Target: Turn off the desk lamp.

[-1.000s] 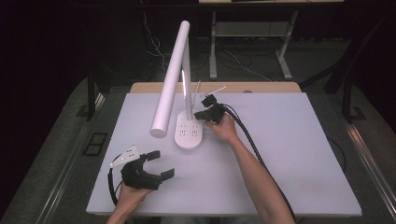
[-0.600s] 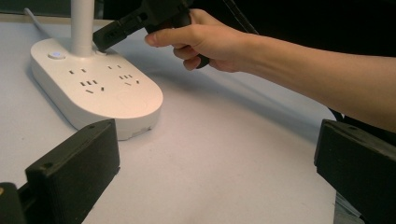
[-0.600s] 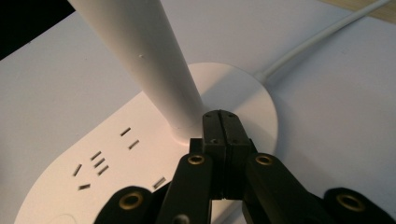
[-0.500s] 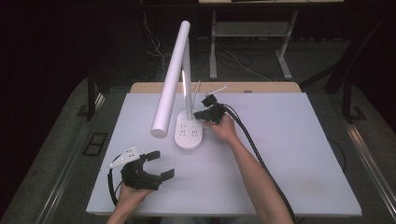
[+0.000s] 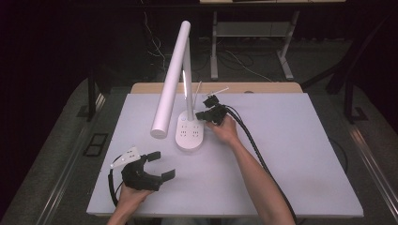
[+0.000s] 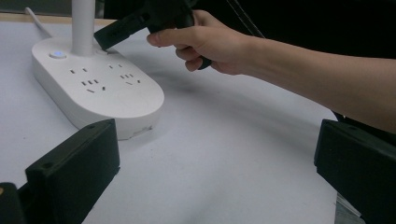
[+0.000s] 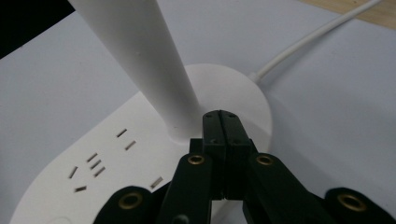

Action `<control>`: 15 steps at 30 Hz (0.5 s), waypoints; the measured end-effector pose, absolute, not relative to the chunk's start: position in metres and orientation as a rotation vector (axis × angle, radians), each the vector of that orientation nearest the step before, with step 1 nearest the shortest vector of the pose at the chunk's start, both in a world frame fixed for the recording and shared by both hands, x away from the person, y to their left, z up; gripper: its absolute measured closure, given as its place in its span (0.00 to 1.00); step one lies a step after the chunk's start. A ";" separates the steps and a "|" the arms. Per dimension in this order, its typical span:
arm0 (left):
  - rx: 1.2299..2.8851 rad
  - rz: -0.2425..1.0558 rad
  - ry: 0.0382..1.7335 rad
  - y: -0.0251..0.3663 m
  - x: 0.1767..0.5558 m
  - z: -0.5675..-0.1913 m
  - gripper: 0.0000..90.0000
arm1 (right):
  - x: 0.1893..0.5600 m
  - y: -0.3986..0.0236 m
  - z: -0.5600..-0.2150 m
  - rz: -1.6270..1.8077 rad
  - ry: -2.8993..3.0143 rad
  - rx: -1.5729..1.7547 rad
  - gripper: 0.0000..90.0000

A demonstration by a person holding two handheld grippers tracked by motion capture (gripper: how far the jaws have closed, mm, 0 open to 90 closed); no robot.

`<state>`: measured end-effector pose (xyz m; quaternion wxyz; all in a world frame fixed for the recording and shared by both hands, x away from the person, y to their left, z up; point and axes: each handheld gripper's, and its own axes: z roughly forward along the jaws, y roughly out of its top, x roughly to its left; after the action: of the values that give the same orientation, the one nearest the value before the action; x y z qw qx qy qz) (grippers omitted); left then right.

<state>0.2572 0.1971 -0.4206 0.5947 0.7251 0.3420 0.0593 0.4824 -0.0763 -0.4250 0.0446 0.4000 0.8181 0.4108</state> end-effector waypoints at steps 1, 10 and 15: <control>1.683 0.137 0.796 0.197 0.257 -0.421 0.00 | 0.482 -0.078 -0.425 1.262 2.497 1.228 1.00; 1.687 0.138 0.796 0.196 0.257 -0.421 0.00 | 0.474 -0.088 -0.416 1.328 2.476 1.211 1.00; 1.690 0.135 0.793 0.194 0.257 -0.421 0.00 | 0.467 -0.093 -0.402 1.335 2.469 1.190 1.00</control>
<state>0.2574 0.1942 -0.4212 0.5932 0.7269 0.3411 0.0581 0.4668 -0.0930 -0.4023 0.0464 0.3899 0.8090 0.4374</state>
